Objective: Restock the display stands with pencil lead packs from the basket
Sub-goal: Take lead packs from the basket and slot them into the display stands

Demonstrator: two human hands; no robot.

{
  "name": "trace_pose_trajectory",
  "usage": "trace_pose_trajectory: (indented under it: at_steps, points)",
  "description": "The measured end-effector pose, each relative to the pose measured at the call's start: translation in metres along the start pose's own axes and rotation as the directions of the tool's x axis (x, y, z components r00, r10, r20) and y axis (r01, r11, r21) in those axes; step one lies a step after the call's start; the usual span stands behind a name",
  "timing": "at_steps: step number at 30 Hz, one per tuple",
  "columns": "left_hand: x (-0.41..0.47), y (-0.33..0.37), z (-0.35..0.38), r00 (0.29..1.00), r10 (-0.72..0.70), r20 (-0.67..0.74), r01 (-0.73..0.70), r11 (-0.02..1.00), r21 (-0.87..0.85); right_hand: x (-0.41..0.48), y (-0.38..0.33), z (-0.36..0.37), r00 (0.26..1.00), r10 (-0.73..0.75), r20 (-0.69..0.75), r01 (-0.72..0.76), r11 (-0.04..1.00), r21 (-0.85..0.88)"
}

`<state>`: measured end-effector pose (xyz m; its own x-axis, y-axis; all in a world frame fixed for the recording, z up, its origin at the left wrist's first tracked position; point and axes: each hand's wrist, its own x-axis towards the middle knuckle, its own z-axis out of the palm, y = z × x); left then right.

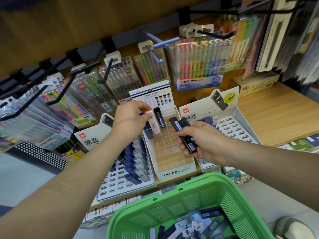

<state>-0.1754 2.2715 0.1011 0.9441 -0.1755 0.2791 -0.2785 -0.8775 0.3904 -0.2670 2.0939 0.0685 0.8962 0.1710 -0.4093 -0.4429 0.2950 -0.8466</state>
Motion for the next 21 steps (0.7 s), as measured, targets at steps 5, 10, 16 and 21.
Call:
trace_pose_trajectory:
  at_steps: [5,10,16,21]
  points:
    - [0.003,-0.001,0.003,0.999,-0.041,0.008,0.042,0.998,-0.053,0.000,0.001,-0.001,1.000,-0.010,0.021,0.011,1.000,-0.021]
    - [0.001,-0.005,0.012,0.998,0.053,0.028,-0.057,0.990,0.126,-0.003,0.002,-0.002,0.996,-0.040,0.074,0.044,0.997,-0.063]
    - [0.002,0.002,0.013,0.999,0.044,0.016,-0.046,0.986,0.160,-0.002,0.003,-0.002,0.998,-0.014,0.064,0.017,0.999,-0.047]
    - [-0.028,0.012,0.000,0.974,0.219,-0.052,-0.224,0.966,-0.131,-0.002,0.001,-0.002,0.998,-0.023,0.066,0.031,0.993,-0.117]
